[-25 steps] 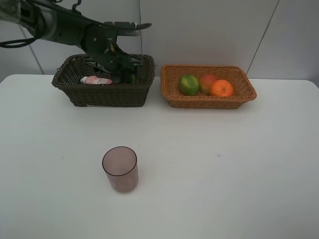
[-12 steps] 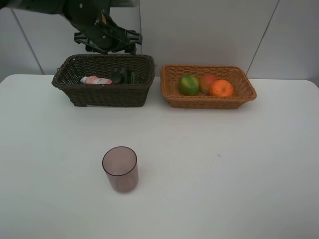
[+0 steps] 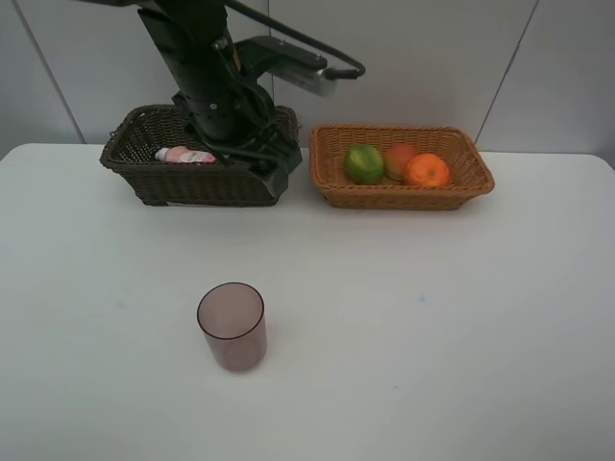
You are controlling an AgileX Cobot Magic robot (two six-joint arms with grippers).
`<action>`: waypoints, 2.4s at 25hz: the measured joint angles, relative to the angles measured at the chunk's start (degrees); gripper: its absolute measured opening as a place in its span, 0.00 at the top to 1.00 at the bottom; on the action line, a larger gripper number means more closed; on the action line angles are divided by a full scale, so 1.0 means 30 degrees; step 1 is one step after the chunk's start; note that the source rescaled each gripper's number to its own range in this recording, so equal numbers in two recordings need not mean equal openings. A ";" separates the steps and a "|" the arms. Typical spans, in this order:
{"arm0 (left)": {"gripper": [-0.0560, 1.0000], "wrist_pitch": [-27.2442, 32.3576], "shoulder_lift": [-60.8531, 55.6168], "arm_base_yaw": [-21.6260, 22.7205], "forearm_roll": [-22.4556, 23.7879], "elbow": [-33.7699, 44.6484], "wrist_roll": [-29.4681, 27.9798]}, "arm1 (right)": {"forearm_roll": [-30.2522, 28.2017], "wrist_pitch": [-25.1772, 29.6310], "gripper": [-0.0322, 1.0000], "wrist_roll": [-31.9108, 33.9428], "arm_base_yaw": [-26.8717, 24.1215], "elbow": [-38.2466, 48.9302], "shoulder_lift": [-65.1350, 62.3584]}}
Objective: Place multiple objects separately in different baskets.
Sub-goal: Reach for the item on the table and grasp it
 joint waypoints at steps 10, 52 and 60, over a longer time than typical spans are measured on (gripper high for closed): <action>0.02 0.3111 -0.0104 -0.0584 -0.1564 0.1883 0.2612 | 0.0000 0.0000 0.10 0.0000 0.0000 0.0000 0.0000; 0.02 -0.6847 -0.0774 -0.0584 -0.1043 0.9710 0.2648 | 0.0000 0.0000 0.10 0.0000 0.0000 0.0000 0.0000; 0.02 -0.7350 -0.0774 -0.0584 -0.1080 0.9985 0.2648 | 0.0000 0.0000 0.10 0.0000 0.0000 0.0000 0.0000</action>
